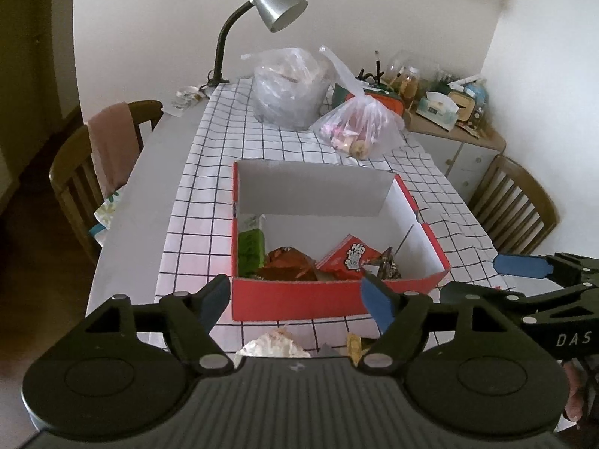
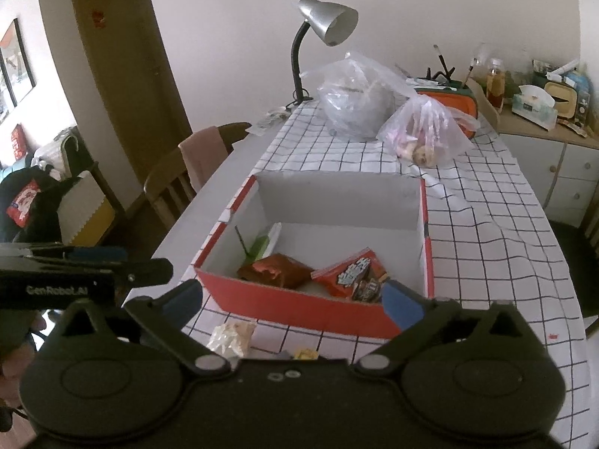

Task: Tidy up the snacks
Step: 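Move both open grippers from the red box back to the snack pile, then grasp the teal wrapped candy with the left gripper while the right grasps the white package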

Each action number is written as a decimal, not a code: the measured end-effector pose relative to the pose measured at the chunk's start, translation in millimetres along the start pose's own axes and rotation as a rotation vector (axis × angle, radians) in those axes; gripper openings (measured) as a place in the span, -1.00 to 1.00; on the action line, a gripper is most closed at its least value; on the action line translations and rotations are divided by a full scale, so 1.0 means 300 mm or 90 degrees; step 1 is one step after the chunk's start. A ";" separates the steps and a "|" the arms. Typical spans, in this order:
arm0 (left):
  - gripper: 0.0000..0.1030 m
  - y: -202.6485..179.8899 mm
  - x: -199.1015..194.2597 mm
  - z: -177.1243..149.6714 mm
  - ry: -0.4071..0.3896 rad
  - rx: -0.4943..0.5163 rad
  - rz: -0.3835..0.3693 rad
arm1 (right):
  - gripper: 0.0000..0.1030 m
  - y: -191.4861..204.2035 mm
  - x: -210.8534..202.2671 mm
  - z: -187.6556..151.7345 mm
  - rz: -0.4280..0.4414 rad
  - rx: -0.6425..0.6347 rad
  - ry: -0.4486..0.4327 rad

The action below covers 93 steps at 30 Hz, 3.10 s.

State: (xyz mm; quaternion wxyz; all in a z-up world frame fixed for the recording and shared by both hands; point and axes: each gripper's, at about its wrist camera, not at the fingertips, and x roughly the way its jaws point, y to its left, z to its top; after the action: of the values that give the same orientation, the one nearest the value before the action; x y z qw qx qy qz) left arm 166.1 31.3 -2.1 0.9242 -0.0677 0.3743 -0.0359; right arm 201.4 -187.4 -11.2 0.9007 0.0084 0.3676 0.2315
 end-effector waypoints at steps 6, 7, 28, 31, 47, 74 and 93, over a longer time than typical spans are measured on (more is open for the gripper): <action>0.54 0.024 -0.046 -0.052 -0.002 -0.009 0.002 | 0.99 0.019 -0.011 -0.057 0.004 -0.007 0.009; 0.55 0.029 -0.050 -0.061 0.000 -0.012 0.004 | 0.99 0.020 -0.009 -0.068 0.001 -0.006 0.013; 0.55 0.110 0.038 -0.355 0.138 -0.119 0.076 | 0.88 -0.056 0.187 -0.308 -0.070 0.067 0.151; 0.55 0.123 0.060 -0.387 0.160 -0.139 0.085 | 0.81 -0.080 0.226 -0.331 -0.079 0.085 0.171; 0.53 0.155 0.150 -0.480 0.228 -0.202 0.109 | 0.44 -0.104 0.368 -0.374 -0.085 0.126 0.230; -0.35 0.071 0.252 -0.533 0.285 -0.170 0.128 | -0.06 -0.111 0.349 -0.406 -0.109 0.058 0.231; -0.77 0.098 0.216 -0.535 0.275 -0.192 0.069 | -0.10 -0.115 0.237 -0.425 -0.077 0.084 0.212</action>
State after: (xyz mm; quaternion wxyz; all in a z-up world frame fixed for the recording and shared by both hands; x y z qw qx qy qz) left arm 101.2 37.2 -165.2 0.8032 -0.1748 0.5667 0.0564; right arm 175.0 -207.7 -157.5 0.8374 0.0072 0.5256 0.1501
